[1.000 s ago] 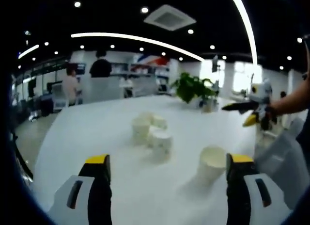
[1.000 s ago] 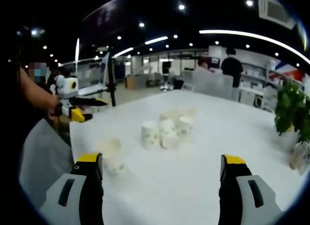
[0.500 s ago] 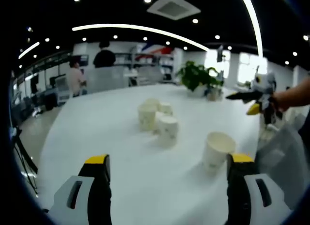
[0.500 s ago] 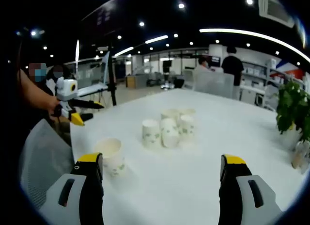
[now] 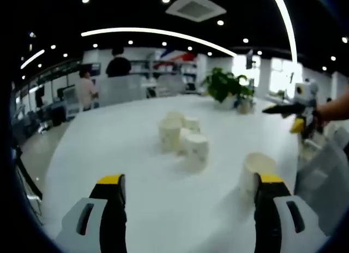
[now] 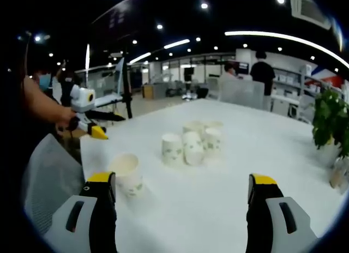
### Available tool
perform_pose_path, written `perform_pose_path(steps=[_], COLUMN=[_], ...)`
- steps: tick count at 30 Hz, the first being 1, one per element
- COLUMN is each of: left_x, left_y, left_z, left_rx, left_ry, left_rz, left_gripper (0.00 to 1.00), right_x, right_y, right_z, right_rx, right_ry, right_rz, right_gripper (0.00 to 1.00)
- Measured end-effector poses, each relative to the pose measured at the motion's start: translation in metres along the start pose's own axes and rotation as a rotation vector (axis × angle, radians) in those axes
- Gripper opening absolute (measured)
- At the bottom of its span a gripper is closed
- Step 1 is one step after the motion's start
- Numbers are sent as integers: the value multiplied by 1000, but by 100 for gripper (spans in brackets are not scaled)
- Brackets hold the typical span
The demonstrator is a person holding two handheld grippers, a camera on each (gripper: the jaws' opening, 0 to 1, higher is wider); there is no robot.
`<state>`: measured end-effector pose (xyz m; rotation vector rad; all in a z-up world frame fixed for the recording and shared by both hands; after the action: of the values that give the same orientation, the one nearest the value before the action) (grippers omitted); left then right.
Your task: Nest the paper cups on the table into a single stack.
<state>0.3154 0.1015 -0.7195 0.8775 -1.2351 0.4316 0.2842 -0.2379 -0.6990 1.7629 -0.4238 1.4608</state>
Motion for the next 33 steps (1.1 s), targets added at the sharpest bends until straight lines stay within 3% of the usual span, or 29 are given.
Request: perform_pose_path(steps=[14,33], left_x=[5,-7], left_y=[-43,-93], left_z=[-15,2], left_rx=[40,-46], left_ry=[71,-33], left_rz=[15,-53], left_gripper=[93,87], right_x=[-3,-5], right_y=[10,22], right_z=[4,9], right_rx=[-20,-54], right_ry=[-7,-19], right_rz=[-6,-12], right_gripper=[100,100])
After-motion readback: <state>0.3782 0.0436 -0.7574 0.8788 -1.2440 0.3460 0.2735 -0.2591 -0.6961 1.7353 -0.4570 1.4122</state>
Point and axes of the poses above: the point that each gripper's makers call its tool centre point, and the gripper's own axes: y roughly backward along the fingers, z roughly to its right, x roughly out of its top, the point moved 7 cm from there along y, roughly backward along the fingers, and after that the axes turned 1 degree about z, right-handed, at the moved point
